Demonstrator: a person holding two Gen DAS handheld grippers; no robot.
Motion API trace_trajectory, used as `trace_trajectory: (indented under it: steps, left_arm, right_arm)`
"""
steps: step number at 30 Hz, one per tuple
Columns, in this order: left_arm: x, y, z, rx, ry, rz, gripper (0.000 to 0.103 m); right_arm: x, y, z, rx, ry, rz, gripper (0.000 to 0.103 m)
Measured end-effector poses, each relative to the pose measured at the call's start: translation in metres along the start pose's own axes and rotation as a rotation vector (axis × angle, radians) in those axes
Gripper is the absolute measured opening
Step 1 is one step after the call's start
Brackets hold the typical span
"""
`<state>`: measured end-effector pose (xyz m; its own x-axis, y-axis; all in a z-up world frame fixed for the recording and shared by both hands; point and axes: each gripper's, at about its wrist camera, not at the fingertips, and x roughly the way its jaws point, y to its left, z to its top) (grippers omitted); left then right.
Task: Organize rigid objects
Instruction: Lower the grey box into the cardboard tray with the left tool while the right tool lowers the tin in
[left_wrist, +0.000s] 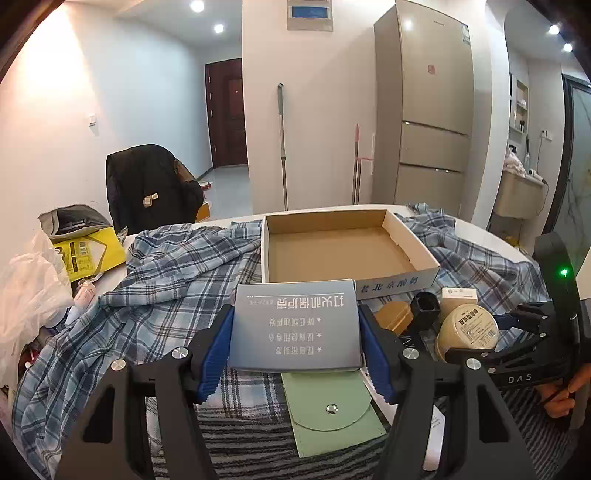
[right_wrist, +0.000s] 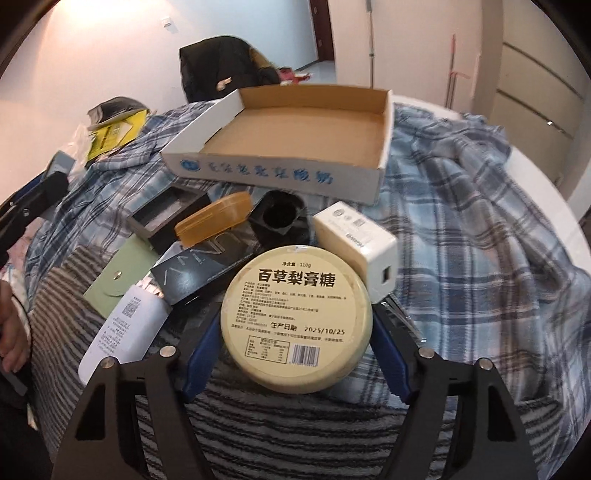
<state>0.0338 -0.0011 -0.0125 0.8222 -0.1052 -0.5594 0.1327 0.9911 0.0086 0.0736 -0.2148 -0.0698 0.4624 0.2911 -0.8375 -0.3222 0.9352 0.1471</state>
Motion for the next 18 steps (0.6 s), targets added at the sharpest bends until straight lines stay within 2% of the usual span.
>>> trace_trajectory:
  steps: [5, 12, 15, 17, 18]
  left_arm:
    - [-0.012, 0.002, 0.002, -0.005, -0.023, 0.007, 0.067]
    - [-0.042, -0.006, 0.007, 0.020, -0.072, -0.002, 0.067]
    - [-0.051, -0.008, 0.021, 0.019, -0.093, 0.016, 0.067]
    - [-0.052, -0.008, 0.035, -0.007, -0.077, 0.039, 0.067]
    - [-0.052, -0.008, 0.043, -0.028, -0.064, 0.018, 0.067]
  right_arm:
    - [-0.019, 0.000, -0.002, -0.021, -0.056, -0.052, 0.074]
    - [-0.052, 0.006, 0.007, -0.038, -0.134, -0.059, 0.074]
    - [-0.071, 0.016, 0.019, -0.053, -0.196, -0.070, 0.074]
    - [-0.086, 0.021, 0.035, -0.036, -0.239, -0.079, 0.074]
    - [-0.095, 0.023, 0.045, -0.023, -0.266, -0.071, 0.074]
